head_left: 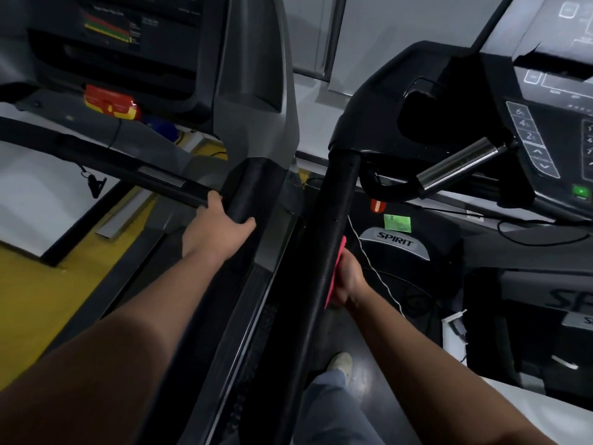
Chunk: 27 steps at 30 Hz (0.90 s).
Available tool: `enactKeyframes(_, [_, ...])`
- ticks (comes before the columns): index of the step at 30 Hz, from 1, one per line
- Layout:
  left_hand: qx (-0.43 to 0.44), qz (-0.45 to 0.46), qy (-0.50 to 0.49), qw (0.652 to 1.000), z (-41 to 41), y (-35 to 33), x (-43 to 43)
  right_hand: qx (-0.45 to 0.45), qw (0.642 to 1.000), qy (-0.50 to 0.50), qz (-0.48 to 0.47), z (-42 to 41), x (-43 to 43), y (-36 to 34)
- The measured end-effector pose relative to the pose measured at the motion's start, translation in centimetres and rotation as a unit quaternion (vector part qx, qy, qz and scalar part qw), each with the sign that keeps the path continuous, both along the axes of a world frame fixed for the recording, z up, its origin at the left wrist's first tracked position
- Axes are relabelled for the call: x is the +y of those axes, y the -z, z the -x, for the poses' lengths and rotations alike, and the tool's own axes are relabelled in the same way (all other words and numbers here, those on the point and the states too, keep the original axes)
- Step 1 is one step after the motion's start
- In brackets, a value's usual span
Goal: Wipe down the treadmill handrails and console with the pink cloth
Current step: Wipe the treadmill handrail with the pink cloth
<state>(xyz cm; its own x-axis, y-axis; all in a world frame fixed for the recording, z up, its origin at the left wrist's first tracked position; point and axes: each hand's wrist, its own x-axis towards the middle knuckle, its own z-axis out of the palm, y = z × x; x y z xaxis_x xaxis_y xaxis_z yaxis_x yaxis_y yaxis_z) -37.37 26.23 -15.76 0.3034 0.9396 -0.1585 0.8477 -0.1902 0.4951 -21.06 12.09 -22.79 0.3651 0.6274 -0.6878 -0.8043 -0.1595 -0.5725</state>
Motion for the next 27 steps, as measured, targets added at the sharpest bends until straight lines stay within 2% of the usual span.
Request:
enactKeyframes(3, [0.007,-0.009,0.0,1.0,0.0,0.0,0.0,0.06,0.998,-0.016,0.0,0.1,1.1,-0.1])
enactKeyframes(7, [0.013,-0.015,0.001,1.0,-0.2,0.3,0.1,0.134,0.99,-0.014,-0.049,0.2,3.0,1.0])
enactKeyframes(9, [0.021,-0.019,-0.001,1.0,-0.2,0.4,0.1,0.143,0.976,-0.06,-0.153,1.3,3.3,1.9])
enactKeyframes(11, [0.024,-0.022,-0.003,0.999,-0.3,0.4,0.0,0.146,0.946,-0.101,-0.271,1.2,2.6,3.0])
enactKeyframes(13, [0.025,-0.023,-0.003,0.999,-0.3,0.3,0.0,0.13,0.924,-0.155,-0.325,1.1,2.1,3.7])
enactKeyframes(16, [0.027,-0.023,-0.004,0.999,-0.3,0.1,-0.1,0.061,0.949,-0.223,-0.216,0.6,2.3,2.0])
enactKeyframes(18, [0.027,-0.023,-0.005,0.999,-0.3,0.1,-0.1,0.02,0.966,-0.212,-0.15,0.9,2.3,0.7])
enactKeyframes(21, [0.026,-0.021,-0.005,0.999,-0.2,0.1,-0.2,-0.051,0.989,-0.14,-0.023,0.7,1.6,-1.8])
enactKeyframes(24, [0.028,-0.02,-0.002,0.999,-0.2,0.1,-0.2,-0.143,0.986,-0.081,0.022,0.2,0.3,-3.0])
enactKeyframes(27, [0.029,-0.024,0.0,0.999,-0.2,0.1,-0.2,-0.255,0.959,-0.094,0.078,0.1,-0.7,-3.3])
